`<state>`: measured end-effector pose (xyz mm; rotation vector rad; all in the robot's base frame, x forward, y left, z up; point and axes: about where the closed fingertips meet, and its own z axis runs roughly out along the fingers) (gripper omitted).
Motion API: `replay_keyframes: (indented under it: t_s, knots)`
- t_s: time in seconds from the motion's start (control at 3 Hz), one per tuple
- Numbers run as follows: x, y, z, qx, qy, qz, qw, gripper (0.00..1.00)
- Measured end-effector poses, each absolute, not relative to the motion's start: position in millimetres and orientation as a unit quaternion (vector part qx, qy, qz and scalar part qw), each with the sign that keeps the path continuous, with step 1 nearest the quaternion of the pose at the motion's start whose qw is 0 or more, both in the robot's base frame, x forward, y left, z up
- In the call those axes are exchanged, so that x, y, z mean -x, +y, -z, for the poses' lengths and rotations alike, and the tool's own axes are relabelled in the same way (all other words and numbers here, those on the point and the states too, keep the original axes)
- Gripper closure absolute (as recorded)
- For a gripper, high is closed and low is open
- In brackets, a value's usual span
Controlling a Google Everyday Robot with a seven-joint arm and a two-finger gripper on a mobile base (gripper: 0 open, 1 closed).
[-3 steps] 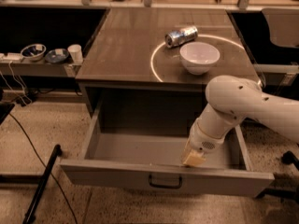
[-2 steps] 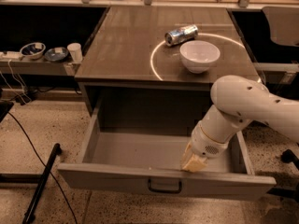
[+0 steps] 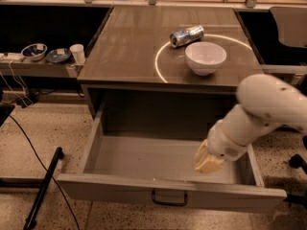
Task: Open top drawer
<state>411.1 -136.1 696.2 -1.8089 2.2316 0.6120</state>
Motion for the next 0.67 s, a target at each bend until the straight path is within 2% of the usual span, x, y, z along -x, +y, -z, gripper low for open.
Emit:
replay_keyframes:
  t_s: [0.33, 0.67]
  knots:
    - [-430.7, -182.3, -751.0, 0.574, 0.759, -0.198, 0.236, 1.00]
    - [-424.8, -196.6, -761.6, 0.570, 0.754, -0.195, 0.261, 0.82]
